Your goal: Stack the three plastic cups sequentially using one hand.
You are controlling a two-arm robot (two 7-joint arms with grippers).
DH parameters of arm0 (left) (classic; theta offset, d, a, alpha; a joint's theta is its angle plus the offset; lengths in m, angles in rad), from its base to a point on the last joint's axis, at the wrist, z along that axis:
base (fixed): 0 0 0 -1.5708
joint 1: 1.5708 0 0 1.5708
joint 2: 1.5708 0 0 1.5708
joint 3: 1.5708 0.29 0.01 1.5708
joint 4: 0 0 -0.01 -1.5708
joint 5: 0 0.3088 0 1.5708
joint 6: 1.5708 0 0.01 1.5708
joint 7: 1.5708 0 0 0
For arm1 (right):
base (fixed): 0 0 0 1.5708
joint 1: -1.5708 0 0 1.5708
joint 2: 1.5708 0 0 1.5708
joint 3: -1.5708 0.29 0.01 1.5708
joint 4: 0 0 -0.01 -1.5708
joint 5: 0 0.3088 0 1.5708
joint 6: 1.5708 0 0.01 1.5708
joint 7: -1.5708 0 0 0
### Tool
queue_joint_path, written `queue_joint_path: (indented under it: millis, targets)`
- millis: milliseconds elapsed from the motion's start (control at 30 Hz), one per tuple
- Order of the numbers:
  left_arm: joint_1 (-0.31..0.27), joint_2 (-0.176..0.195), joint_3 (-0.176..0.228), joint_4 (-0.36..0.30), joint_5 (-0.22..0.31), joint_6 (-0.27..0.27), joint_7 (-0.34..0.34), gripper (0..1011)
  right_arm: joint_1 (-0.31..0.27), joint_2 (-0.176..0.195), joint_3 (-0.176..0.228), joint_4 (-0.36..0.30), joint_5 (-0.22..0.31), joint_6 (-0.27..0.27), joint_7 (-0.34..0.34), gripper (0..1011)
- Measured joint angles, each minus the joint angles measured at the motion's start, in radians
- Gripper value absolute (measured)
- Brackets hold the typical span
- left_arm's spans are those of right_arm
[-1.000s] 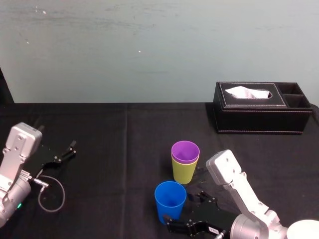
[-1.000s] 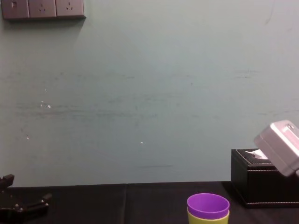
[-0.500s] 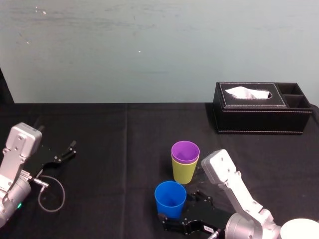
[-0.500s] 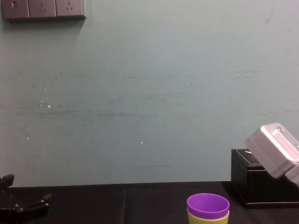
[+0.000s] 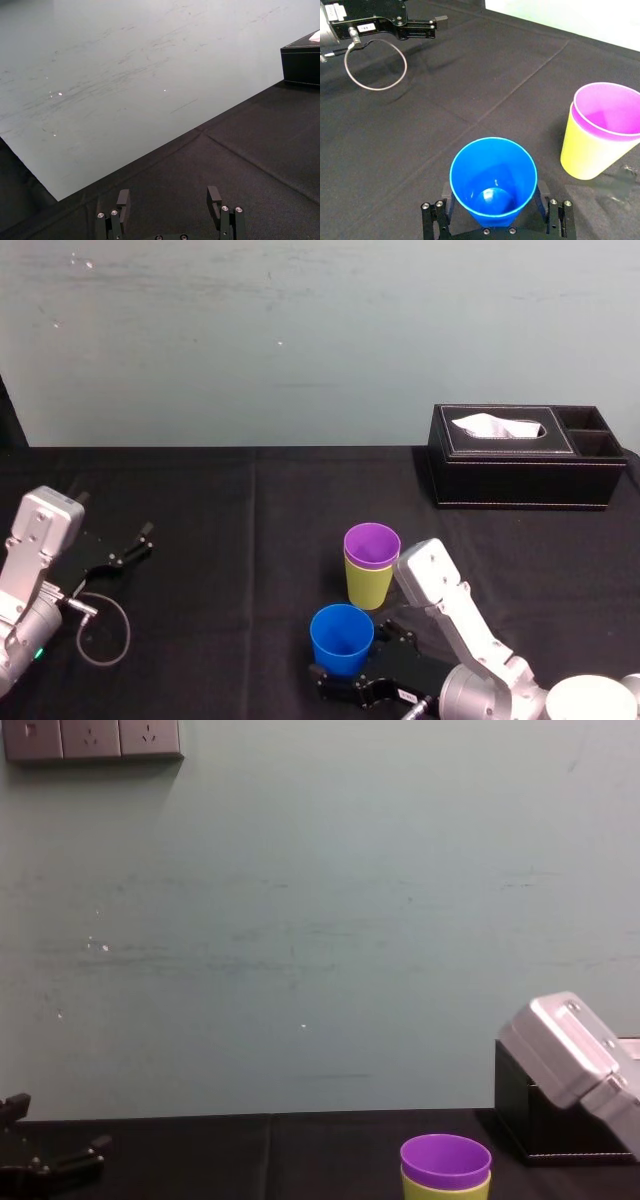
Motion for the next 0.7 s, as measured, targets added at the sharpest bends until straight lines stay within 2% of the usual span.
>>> queue_joint_path:
  millis: [700]
  targets:
    - [0.000, 0.000, 0.000, 0.000, 0.000, 0.000, 0.000, 1000, 0.009, -0.036, 0.002, 0.038, -0.028, -0.019, -0.007, 1003]
